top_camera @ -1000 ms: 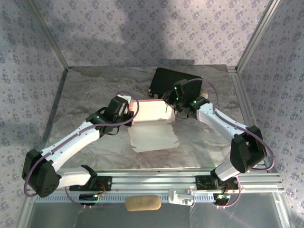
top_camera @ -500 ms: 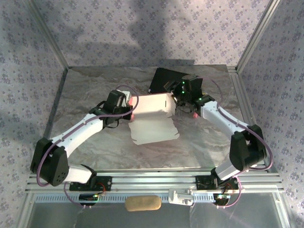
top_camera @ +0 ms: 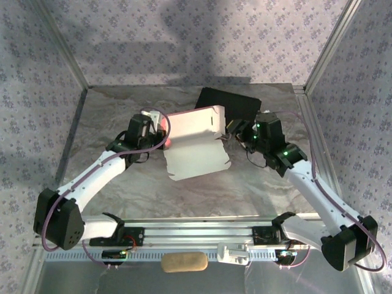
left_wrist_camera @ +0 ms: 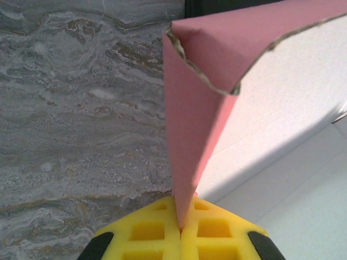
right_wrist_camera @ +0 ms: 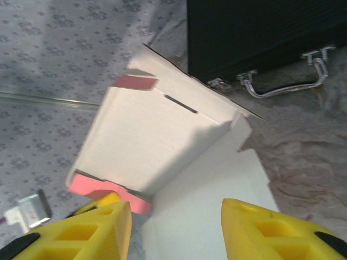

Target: Fold the paper box

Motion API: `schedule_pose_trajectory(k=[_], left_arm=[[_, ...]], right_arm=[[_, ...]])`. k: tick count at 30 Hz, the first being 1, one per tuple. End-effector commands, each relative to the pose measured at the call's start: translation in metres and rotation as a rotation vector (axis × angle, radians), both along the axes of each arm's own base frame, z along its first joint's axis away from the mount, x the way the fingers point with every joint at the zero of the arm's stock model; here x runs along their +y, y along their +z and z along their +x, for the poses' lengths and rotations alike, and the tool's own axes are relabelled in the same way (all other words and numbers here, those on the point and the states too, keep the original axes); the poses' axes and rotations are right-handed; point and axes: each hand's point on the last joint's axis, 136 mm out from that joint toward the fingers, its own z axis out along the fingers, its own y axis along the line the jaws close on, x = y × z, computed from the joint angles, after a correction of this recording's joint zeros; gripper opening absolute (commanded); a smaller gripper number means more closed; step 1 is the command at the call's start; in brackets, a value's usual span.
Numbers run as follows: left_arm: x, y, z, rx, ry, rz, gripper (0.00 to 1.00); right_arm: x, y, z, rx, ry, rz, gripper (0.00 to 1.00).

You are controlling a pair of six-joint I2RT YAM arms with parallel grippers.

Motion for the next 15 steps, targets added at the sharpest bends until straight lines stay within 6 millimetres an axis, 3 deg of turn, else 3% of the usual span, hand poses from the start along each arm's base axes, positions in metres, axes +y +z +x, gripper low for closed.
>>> schedule_pose_trajectory(k=[1,15], left_arm=[[-0.004,0.023,0.010,-0.063,-0.012,-0.043,0.00],[-0.004,0.004,0.017,-0.061,-0.047,-0.003,0.00]], right_arm=[[-0.007,-0.030,-0.001,0.052,0.003,-0.063,0.48],[0.034,-0.114,0.069,0.139,0.106,-0.122,0.48]])
